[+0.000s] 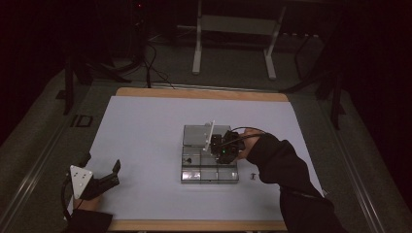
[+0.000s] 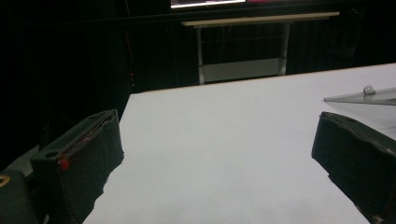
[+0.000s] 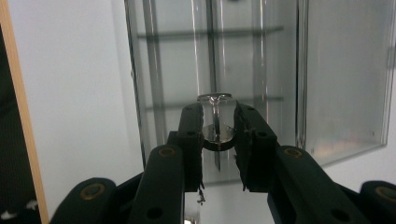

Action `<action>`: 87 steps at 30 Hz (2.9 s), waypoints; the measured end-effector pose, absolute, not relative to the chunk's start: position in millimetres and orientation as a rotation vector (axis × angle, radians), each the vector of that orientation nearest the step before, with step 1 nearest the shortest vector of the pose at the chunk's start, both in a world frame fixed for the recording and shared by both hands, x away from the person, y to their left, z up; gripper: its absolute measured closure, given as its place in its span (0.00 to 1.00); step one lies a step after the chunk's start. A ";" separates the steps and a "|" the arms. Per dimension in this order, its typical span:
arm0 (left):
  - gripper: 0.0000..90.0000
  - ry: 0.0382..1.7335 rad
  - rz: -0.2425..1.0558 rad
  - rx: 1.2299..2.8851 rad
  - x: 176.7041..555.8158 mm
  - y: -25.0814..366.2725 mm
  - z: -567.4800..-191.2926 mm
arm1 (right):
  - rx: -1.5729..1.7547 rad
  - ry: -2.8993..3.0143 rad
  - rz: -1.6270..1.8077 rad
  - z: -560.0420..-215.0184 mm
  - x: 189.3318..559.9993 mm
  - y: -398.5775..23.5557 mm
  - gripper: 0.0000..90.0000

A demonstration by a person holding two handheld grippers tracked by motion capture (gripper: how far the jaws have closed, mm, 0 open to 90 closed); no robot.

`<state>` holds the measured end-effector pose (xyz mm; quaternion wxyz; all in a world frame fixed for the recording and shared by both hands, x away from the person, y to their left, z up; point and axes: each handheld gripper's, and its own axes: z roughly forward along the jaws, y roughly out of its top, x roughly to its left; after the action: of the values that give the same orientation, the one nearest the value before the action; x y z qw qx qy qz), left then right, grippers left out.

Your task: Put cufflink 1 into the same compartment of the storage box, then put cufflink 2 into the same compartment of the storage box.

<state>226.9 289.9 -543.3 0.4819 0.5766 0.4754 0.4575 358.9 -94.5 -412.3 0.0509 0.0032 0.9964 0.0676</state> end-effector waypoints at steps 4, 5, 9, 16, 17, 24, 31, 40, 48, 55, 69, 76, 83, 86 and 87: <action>0.03 1.158 1.114 1.405 226.9 290.2 -543.3 | -0.001 3.034 0.238 -414.6 360.0 -83.9 0.81; 0.03 1.159 1.113 1.404 226.9 290.2 -543.3 | -0.001 3.034 0.252 -415.1 360.4 -81.7 0.81; 0.03 1.158 1.112 1.404 226.9 290.3 -543.3 | 0.004 3.025 0.290 -417.1 361.2 -72.6 0.81; 0.03 1.159 1.114 1.407 227.0 289.8 -543.3 | 0.062 3.032 0.362 -424.1 364.8 -56.8 0.81; 0.03 1.159 1.115 1.406 227.0 289.7 -543.3 | 0.065 3.027 0.382 -425.2 365.5 -54.7 0.81; 0.03 1.156 1.115 1.407 226.8 289.9 -543.3 | 0.115 3.015 0.492 -433.7 369.4 -44.5 0.81; 0.03 1.152 1.115 1.409 226.6 289.8 -543.4 | 0.199 2.994 0.551 -451.9 376.9 -42.0 0.81; 0.03 1.150 1.113 1.411 226.7 289.8 -543.3 | 0.295 2.961 0.545 -474.6 385.3 -37.9 0.81; 0.03 1.150 1.113 1.411 226.7 289.8 -543.3 | 0.339 2.974 0.494 -490.2 387.9 -35.5 0.81; 0.03 1.151 1.112 1.412 226.9 289.8 -543.3 | 0.344 2.983 0.465 -495.0 388.7 -35.1 0.81; 0.03 1.153 1.110 1.411 227.1 289.8 -543.3 | 0.334 3.002 0.440 -485.1 387.4 -35.2 0.76; 0.03 1.151 1.115 1.412 227.0 289.4 -543.3 | 0.318 3.013 0.433 -465.7 384.5 -44.4 0.68; 0.03 1.151 1.116 1.413 227.1 289.2 -543.4 | 0.282 3.013 0.400 -448.2 378.1 -60.0 0.67; 0.03 1.152 1.115 1.413 227.1 289.4 -543.3 | 0.278 3.009 0.383 -441.4 376.5 -69.3 0.67; 0.03 1.152 1.116 1.413 227.1 289.3 -543.3 | 0.283 3.006 0.379 -439.8 376.1 -72.3 0.67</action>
<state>227.1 289.3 -543.3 0.4813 0.5795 0.4723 0.4576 376.1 -72.3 -439.8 0.0491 0.0928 0.9867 0.1243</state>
